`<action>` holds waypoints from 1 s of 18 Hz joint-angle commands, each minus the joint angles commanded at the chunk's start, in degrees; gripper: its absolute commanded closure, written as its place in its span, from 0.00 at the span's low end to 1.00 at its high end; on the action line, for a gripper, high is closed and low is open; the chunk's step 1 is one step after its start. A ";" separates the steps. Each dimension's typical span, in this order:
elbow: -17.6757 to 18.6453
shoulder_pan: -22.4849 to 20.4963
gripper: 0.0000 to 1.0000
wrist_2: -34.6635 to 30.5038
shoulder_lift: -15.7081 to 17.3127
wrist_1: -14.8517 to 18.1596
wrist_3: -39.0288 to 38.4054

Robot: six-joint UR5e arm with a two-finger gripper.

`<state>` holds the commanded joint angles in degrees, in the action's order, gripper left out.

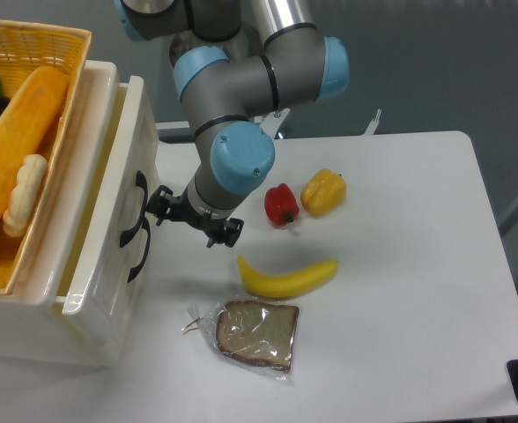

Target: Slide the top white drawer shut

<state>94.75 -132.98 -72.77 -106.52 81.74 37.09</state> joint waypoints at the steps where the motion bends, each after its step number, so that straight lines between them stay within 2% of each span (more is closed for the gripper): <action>1: 0.00 0.00 0.00 0.09 0.17 0.00 0.00; 18: 0.00 0.44 0.00 0.53 0.09 0.09 -0.79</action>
<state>94.75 -132.54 -72.25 -106.44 81.83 36.30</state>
